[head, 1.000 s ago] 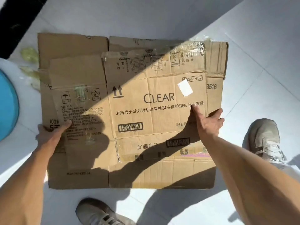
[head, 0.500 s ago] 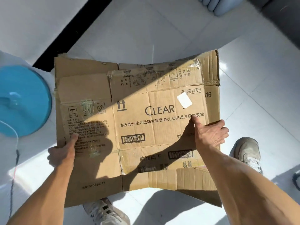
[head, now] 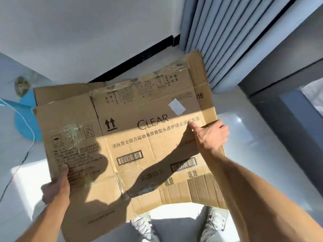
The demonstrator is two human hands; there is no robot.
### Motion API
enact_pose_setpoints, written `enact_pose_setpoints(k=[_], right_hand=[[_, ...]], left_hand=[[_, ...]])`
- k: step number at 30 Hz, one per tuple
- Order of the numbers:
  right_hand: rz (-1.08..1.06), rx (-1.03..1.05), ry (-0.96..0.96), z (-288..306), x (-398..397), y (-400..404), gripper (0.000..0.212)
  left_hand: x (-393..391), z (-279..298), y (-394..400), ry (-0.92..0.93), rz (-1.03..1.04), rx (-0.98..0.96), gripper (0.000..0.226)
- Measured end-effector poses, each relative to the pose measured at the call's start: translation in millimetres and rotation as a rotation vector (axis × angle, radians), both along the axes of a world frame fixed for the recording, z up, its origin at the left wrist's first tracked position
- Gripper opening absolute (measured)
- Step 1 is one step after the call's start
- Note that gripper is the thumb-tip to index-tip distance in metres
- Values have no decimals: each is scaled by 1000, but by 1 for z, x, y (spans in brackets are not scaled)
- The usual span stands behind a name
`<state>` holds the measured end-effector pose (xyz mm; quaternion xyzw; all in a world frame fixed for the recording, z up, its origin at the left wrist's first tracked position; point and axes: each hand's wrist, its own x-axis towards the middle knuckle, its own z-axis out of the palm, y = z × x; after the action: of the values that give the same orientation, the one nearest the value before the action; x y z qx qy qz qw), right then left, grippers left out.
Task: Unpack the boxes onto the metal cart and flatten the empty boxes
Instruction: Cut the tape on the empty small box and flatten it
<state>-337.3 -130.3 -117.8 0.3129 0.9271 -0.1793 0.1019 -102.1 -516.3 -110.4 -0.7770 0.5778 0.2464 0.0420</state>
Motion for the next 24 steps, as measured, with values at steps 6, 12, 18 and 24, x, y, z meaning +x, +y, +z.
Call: enact_pose_setpoints(k=[6,12,18,24], right_hand=[[215,33,-45,7,-59,-6,66],[7,57,9,24,-130,-43,93],[204,68,-9,-16,-198,-40,103],[340,46,-93,-92,-249,-47,112]], left_hand=[[-54,9,-7,67,-2,59,98],[-95,-6,-30,137,27,108,92],[-141,-48,-31,81,33,110,91],[-156,-120,-3,14,62,115,84]])
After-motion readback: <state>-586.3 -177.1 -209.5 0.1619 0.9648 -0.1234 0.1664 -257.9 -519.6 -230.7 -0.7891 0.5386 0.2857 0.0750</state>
